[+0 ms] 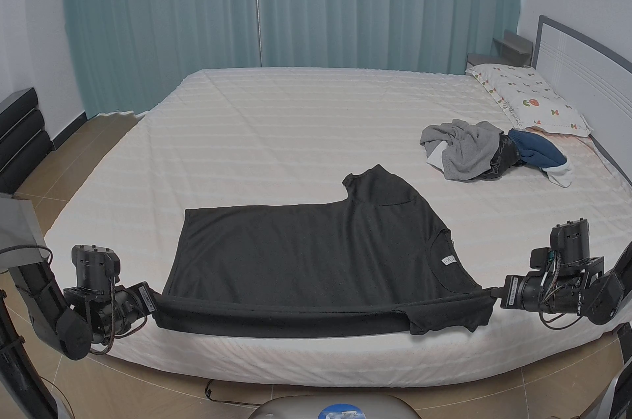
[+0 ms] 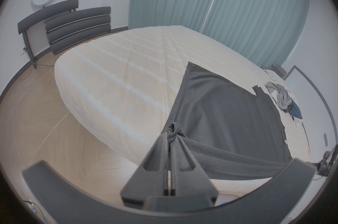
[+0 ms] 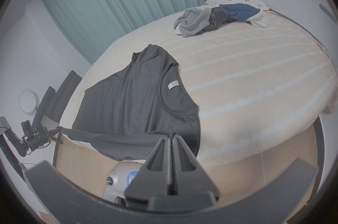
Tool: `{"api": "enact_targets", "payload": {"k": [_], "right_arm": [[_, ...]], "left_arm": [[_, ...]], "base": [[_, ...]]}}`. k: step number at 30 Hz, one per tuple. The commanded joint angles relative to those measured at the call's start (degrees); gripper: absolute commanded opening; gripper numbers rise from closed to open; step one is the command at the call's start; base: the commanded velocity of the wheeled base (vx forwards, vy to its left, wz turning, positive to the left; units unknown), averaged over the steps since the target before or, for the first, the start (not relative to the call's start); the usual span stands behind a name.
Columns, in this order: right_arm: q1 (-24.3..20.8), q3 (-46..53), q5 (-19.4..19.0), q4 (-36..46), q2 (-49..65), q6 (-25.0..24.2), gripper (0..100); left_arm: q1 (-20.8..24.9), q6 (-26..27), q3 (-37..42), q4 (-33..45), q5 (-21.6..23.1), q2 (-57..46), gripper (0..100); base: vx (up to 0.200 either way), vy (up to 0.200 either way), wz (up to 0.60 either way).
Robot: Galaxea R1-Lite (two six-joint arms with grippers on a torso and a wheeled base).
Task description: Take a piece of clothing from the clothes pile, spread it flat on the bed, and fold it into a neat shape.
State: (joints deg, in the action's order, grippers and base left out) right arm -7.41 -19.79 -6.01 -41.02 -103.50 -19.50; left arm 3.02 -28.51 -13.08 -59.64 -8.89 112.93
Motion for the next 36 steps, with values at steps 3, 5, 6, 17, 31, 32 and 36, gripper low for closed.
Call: {"api": "enact_targets", "payload": {"k": [3, 5, 6, 17, 31, 32, 36], "right_arm": [[-0.15, 0.89, -0.05, 0.15, 1.46, 0.08, 0], [-0.15, 1.42, -0.05, 0.15, 1.54, 0.08, 0], [-0.15, 1.5, -0.05, 0.15, 1.54, 0.08, 0], [-0.15, 0.98, -0.14, -0.02, 1.63, 0.08, 0], [-0.67, -6.76, -0.05, -0.11, -5.84, -0.01, 0], [-0.67, -7.28, -0.05, -0.02, -5.84, -0.01, 0], [-0.59, -7.99, -0.05, -0.02, -5.66, 0.08, 0]], "left_arm": [[0.32, -0.14, 0.78, 0.31, -0.34, -4.56, 0], [0.32, 0.04, 1.13, 0.84, -0.34, -5.88, 0], [0.32, 0.04, 1.22, 0.84, -0.34, -5.97, 0], [1.9, -0.67, 0.42, 0.4, -0.17, -1.84, 0], [1.46, -3.92, -5.29, 0.31, -0.43, 2.64, 0], [1.37, -4.01, -5.29, 0.31, -0.43, 2.38, 0], [1.28, -4.09, -4.94, 0.31, -0.52, 1.85, 0]], "base": [[0.0, 0.0, 0.0], [0.0, 0.0, 0.0], [0.0, 0.0, 0.0], [0.0, 0.0, 0.0], [0.0, 0.0, 0.0], [0.0, 0.0, 0.0], [0.0, 0.0, 0.0]]}}
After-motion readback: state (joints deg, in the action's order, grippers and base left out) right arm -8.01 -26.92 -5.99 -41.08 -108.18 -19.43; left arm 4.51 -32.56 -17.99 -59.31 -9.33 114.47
